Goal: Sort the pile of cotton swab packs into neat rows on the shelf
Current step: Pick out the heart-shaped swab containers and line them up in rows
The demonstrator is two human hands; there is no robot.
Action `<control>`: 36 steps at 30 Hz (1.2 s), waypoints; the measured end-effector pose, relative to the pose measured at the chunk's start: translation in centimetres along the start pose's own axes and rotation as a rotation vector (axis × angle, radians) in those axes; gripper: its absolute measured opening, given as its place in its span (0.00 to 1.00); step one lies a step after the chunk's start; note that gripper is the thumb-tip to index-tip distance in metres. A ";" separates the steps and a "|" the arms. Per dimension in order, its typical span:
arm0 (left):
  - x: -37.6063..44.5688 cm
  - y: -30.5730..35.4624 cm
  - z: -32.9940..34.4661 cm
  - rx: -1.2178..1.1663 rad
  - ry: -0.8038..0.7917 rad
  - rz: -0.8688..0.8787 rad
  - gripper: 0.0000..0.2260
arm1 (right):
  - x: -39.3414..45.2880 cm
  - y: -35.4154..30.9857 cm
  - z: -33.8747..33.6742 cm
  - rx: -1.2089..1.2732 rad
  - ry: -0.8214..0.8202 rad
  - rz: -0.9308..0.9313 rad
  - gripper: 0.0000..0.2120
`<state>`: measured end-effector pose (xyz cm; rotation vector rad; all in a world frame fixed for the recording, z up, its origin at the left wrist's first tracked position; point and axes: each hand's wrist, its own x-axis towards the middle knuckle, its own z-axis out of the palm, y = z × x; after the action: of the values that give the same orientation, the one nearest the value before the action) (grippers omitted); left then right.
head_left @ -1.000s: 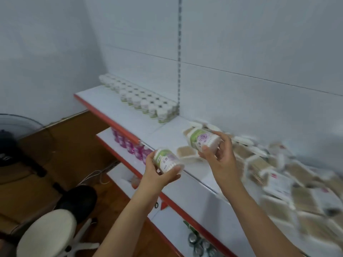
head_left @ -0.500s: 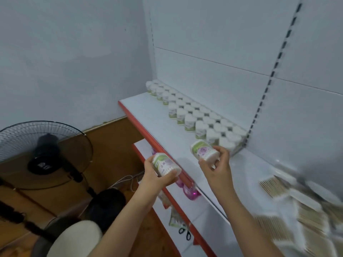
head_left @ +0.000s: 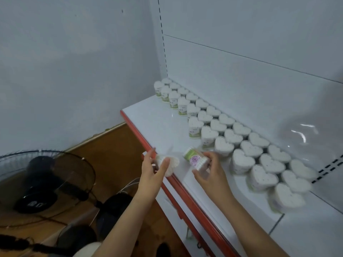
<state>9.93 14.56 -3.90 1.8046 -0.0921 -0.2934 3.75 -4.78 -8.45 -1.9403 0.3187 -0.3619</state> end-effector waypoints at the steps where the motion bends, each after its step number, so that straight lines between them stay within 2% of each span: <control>1: 1.5 0.2 -0.2 0.003 -0.023 0.036 0.33 | 0.4 0.1 0.3 -0.040 0.008 -0.017 0.30; 3: 4.3 1.0 -0.6 0.028 -0.049 0.081 0.20 | 0.8 -0.2 0.9 -0.129 0.047 -0.065 0.33; 5: 7.4 1.7 -1.0 0.059 -0.062 0.081 0.14 | 1.2 -0.8 1.5 -0.225 0.124 -0.115 0.33; 8: 11.8 2.6 -1.3 -0.008 -0.129 0.065 0.10 | 2.6 -2.6 3.3 -0.351 0.258 -0.209 0.27; 12: 15.7 3.2 -1.0 -0.151 -0.219 0.002 0.12 | 6.1 -5.6 6.6 -0.595 0.204 -0.308 0.26; 14: 16.4 3.3 -0.9 -0.179 -0.276 -0.023 0.12 | 7.6 -6.7 7.9 -0.540 0.134 -0.203 0.27; 16: 17.3 3.1 -1.4 -0.196 -0.349 -0.023 0.12 | 8.8 -7.1 8.6 -0.345 0.083 -0.049 0.28; 19: 18.9 2.3 -2.6 -0.169 -0.531 0.044 0.13 | 10.2 -7.3 9.1 -0.122 0.114 0.036 0.25; 21: 20.0 1.2 -3.4 0.044 -0.622 0.195 0.26 | 11.0 -7.0 9.3 -0.082 0.154 0.069 0.23; 23: 20.9 0.2 -3.5 0.266 -0.612 0.357 0.35 | 11.6 -6.7 9.5 -0.020 0.159 0.106 0.21; 27: 22.6 -0.5 -2.8 0.331 -0.466 0.525 0.28 | 11.9 -6.5 10.3 0.060 0.201 0.140 0.23; 30: 23.8 -0.2 -1.5 0.337 -0.403 0.539 0.25 | 11.5 -5.8 10.8 -0.066 0.296 0.174 0.24; 32: 24.5 0.0 -0.3 0.331 -0.385 0.531 0.25 | 10.9 -4.9 11.4 -0.209 0.273 0.174 0.24; 36: 25.8 0.1 1.8 0.344 -0.399 0.550 0.27 | 10.0 -2.7 12.7 -0.542 0.258 0.041 0.28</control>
<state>34.41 7.26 -8.07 1.9493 -0.9516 -0.2455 18.09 3.13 -9.62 -2.4132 0.6786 -0.5417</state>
